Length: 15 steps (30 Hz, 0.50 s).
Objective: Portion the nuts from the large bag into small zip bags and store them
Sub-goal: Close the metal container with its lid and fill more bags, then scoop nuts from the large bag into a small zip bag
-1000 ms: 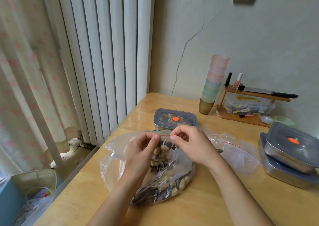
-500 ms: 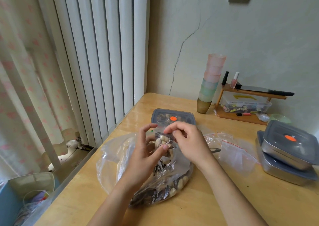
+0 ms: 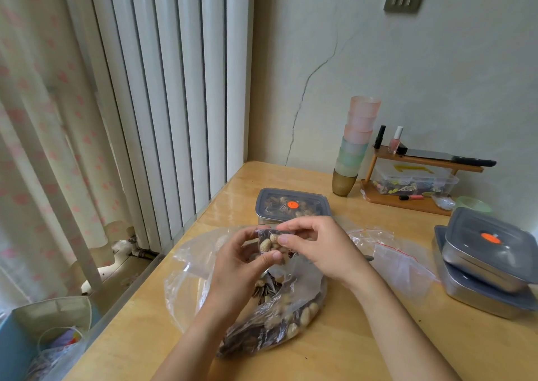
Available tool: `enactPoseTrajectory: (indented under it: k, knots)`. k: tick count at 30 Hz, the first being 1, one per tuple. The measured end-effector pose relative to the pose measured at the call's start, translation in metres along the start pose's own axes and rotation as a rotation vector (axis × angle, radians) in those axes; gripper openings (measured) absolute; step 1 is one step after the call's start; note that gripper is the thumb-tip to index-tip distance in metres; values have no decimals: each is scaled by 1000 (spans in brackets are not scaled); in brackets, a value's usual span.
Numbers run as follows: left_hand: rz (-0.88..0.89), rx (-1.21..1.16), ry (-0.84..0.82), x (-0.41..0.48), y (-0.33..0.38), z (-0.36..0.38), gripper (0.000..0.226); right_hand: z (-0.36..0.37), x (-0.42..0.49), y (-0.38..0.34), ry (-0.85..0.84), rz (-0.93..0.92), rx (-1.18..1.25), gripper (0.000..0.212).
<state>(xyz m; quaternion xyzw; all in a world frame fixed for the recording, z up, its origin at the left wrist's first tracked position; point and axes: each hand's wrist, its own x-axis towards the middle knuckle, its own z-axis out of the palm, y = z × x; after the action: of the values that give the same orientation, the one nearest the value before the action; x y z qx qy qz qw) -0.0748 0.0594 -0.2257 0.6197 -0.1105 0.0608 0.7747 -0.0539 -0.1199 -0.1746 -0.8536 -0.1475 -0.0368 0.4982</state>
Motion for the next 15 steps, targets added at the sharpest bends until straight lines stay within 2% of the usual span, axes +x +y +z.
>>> enactPoseTrajectory:
  k: [5, 10, 13, 15]
  knots:
    - [-1, -63, -47, -2, 2, 3, 31, -4, -2, -4, 75, 68, 39, 15]
    - [8, -94, -11, -5, 10, 7, 28, -2, -9, -15, 132, 120, -115, 33]
    - [35, -24, -11, -10, 15, 11, 24, -2, -18, -23, 169, 27, -201, 32]
    - [107, 122, -2, -14, 19, 17, 21, -4, -26, -25, 170, 7, -230, 33]
